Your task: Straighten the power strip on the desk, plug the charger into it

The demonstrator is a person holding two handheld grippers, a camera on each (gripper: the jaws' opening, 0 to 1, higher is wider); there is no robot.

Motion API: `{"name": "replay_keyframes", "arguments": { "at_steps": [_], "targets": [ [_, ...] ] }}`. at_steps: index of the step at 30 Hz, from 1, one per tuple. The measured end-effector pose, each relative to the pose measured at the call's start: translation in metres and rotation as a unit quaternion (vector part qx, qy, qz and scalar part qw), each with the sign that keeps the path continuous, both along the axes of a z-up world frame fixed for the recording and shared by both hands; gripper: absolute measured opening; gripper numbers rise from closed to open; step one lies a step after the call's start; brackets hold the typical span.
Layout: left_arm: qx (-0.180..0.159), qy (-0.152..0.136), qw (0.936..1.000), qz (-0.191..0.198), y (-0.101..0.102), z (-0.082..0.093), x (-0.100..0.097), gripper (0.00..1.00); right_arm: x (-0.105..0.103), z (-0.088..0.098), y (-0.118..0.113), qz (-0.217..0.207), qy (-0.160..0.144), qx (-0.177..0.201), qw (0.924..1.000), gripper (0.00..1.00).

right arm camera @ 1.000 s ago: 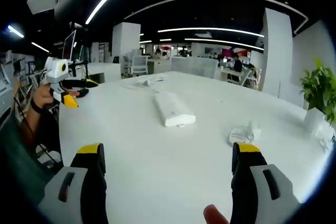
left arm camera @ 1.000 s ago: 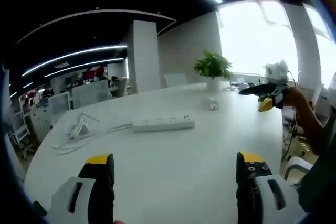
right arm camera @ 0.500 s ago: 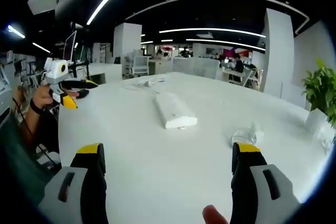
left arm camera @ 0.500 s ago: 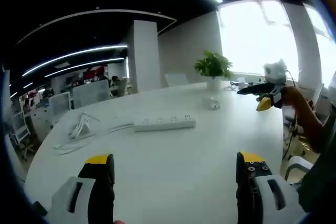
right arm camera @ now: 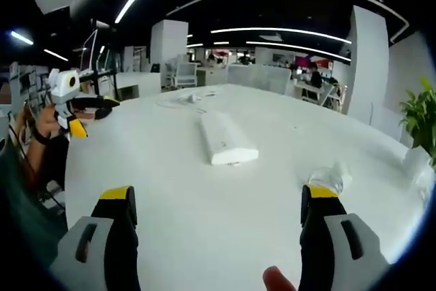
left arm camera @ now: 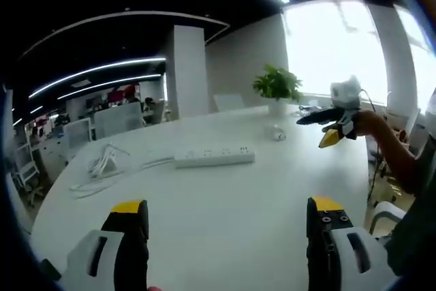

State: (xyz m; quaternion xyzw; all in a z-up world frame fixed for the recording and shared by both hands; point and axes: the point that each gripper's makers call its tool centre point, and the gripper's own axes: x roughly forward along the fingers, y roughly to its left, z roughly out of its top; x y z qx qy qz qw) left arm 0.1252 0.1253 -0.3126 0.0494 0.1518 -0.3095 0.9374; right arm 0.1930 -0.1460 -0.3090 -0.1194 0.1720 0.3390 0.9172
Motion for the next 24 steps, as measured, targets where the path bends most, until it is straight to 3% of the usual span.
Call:
{"name": "replay_keyframes", "arguments": {
  "at_steps": [24],
  "targets": [
    [-0.003, 0.006, 0.9999, 0.012, 0.011, -0.008, -0.001, 0.99, 0.032, -0.01, 0.025, 0.028, 0.023, -0.004, 0.9993, 1.0]
  ]
}}
